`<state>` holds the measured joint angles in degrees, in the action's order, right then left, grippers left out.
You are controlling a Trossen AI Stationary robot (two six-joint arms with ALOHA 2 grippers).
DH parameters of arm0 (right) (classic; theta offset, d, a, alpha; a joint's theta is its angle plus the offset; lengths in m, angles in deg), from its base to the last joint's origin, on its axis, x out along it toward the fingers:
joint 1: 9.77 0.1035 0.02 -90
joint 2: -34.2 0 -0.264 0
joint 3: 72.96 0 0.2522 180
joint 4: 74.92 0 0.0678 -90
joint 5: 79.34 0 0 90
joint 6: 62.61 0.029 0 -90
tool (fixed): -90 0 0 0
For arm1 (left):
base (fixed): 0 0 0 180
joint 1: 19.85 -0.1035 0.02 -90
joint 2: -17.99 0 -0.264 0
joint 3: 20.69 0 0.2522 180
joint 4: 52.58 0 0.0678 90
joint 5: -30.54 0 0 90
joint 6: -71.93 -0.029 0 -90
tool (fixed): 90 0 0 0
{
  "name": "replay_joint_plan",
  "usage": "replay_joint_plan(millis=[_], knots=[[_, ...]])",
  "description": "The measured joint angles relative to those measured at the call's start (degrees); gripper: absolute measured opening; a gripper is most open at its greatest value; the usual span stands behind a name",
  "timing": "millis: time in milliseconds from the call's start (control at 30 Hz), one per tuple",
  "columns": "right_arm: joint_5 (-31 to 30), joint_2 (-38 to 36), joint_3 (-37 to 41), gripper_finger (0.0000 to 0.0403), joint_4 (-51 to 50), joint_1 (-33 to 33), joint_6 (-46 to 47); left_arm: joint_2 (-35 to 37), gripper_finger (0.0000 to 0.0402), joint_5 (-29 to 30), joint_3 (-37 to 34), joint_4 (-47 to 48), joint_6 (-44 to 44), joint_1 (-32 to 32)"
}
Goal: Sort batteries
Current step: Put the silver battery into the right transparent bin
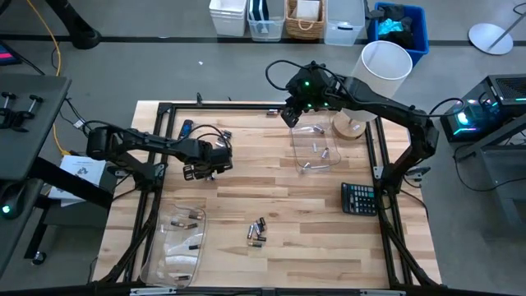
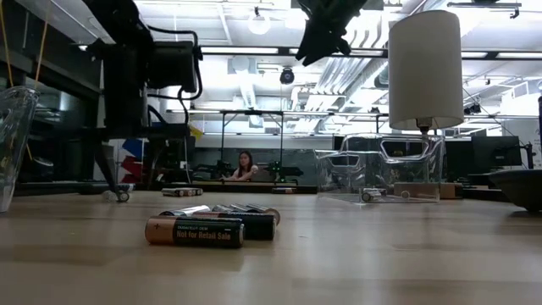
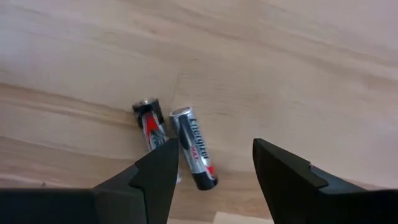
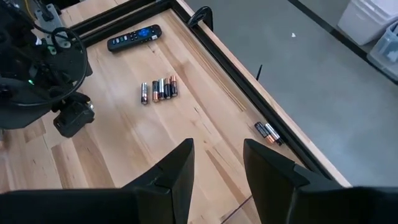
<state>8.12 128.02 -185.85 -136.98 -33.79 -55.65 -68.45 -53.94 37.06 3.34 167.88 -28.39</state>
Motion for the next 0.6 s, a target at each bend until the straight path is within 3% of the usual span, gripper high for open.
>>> replay_joint_plan(millis=[600], knots=[[0.0, 0.0, 0.0, 0.0134, 0.4, 0.0, -4.6, -5.1, 0.0187, -1.1, 0.2, -2.3, 0.6, -1.2]])
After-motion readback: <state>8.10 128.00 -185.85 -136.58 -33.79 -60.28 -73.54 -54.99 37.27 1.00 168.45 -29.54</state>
